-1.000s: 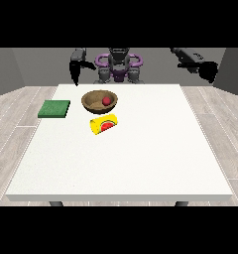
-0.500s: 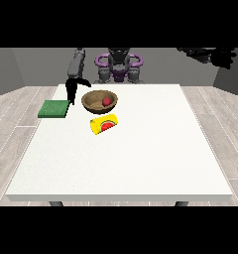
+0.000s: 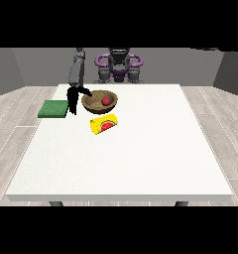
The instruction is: Pick the cup and pour the ball into the bowl, then pick the bowl and place it on the pad
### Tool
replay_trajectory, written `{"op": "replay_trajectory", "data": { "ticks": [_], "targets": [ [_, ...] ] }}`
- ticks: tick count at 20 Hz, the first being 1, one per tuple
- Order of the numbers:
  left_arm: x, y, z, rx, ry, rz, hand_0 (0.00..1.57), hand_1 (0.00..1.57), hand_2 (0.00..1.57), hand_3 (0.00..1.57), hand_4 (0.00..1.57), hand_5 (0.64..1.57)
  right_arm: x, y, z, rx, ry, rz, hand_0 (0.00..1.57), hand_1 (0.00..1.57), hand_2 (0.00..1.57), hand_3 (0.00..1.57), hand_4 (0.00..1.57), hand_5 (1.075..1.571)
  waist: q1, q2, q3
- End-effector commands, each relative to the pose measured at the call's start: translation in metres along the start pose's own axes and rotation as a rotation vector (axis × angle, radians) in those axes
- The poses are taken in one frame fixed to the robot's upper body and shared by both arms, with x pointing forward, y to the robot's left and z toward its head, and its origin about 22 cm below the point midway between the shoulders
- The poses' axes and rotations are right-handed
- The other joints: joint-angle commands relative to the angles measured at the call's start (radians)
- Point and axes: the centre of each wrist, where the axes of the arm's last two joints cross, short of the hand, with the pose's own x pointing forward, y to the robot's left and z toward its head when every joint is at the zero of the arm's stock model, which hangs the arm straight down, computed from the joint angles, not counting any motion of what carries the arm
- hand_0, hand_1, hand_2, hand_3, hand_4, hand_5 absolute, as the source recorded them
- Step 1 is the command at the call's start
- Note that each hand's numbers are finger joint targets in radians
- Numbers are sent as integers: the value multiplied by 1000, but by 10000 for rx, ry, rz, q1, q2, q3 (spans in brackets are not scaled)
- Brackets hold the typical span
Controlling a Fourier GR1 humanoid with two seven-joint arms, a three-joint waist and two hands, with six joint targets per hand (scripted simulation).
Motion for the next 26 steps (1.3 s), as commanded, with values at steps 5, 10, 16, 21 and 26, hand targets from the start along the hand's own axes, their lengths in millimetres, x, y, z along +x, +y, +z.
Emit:
{"op": "replay_trajectory", "data": {
  "ticks": [5, 10, 16, 21, 26],
  "targets": [
    [11, -1, -4, 365, -368, 42, 0, 0, 0, 0, 41, 1525, -22, 0, -6, -44, 300, 8, 0, 0, 0, 0, 337, 1570, -81, 134, -4],
    [39, 3, -12, -258, -765, 165, 0, 0, 0, 0, 0, 1528, -35, -2, -1, -608, -71, -166, 0, 0, 0, 0, 284, 1566, 541, 500, -2],
    [38, -4, -18, -516, -619, 369, 0, 0, 0, 0, 0, 1542, -19, 37, -23, -656, -9, 33, 0, 0, 0, 0, 433, 1570, 878, 409, -15],
    [62, -7, -32, -286, -781, 370, 0, 0, 0, 0, 0, 1540, -33, 53, -14, -650, 539, 475, 0, 0, 0, 0, 423, 1570, 878, 417, -6],
    [71, -3, -35, -551, -737, 419, 0, 0, 0, 0, 0, 1537, -55, 43, 9, -1564, 1889, 1332, 1571, 1571, 1571, 861, 868, 1421, 1004, 411, -15]
  ]
}}
